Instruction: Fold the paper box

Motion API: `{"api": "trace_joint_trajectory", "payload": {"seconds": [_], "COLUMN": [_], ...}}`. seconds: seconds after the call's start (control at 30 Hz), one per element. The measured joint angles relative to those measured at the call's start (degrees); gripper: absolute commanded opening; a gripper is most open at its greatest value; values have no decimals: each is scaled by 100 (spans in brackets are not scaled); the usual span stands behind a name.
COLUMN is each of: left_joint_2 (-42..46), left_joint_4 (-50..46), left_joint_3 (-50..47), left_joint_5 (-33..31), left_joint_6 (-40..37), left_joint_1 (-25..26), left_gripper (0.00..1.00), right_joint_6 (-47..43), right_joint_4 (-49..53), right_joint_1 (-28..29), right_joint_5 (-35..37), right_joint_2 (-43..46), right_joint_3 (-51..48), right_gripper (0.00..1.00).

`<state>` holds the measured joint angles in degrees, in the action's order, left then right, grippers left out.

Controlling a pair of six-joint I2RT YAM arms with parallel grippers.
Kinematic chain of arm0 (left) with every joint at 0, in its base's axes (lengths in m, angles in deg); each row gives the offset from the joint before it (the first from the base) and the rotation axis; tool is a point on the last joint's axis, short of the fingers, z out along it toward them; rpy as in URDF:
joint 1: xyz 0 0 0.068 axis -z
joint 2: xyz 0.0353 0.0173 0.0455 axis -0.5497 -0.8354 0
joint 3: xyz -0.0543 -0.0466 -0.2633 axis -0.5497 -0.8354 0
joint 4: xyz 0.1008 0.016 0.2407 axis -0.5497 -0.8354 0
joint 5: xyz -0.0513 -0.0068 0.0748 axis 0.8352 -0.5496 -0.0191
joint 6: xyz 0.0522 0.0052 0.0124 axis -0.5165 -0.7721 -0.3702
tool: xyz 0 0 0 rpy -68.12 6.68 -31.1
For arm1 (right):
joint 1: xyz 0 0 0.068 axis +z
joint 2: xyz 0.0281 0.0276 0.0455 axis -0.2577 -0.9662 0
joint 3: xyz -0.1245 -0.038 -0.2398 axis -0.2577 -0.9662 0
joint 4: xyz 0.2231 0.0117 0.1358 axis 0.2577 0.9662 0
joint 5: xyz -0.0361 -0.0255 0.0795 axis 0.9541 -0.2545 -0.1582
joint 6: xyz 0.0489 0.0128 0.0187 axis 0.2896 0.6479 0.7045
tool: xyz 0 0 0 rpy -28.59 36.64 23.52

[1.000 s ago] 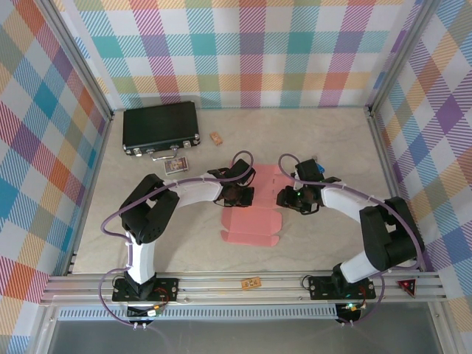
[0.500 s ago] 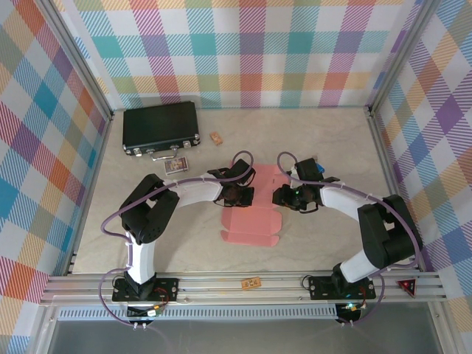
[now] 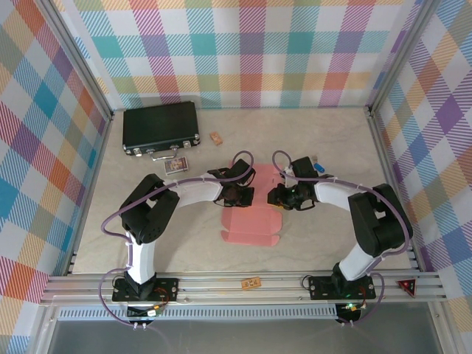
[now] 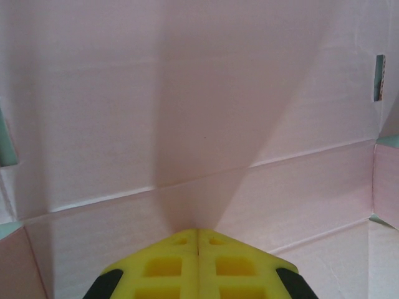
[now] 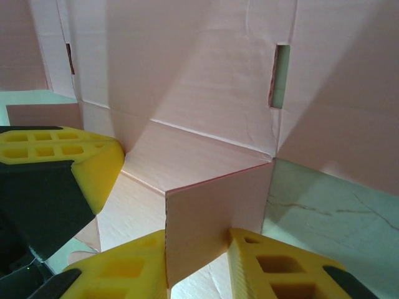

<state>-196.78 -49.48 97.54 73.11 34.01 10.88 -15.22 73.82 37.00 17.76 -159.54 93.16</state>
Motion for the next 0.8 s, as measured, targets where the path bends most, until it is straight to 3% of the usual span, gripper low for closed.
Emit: {"api": "trace_joint_trajectory", "payload": {"seconds": [0.33,0.5,0.6,0.7,0.8], "left_joint_2": [-9,-9,76,313,640], "left_joint_4": [-216,-516,-603,-654,-619], "left_joint_3": [133,487,577,562,422], "left_joint_5": [-37,-61,-107,-129,-127], "left_joint_6": [-118,-262,-317,-332,-264], "left_joint_1": [0,0,0,0,4], "left_gripper": [0,15,19,17,6], "right_joint_6": [-11,-157,-278,-398,-505], "right_joint_4": [81,422,573,743,852], "right_joint_1": [35,42,42,42,42], "right_joint_5": [260,590,730,800,802], "right_joint_2": [190,647,669,555,146], "right_joint_3": [24,229,549,918,1401], "right_gripper": [31,31,30,29,26]}}
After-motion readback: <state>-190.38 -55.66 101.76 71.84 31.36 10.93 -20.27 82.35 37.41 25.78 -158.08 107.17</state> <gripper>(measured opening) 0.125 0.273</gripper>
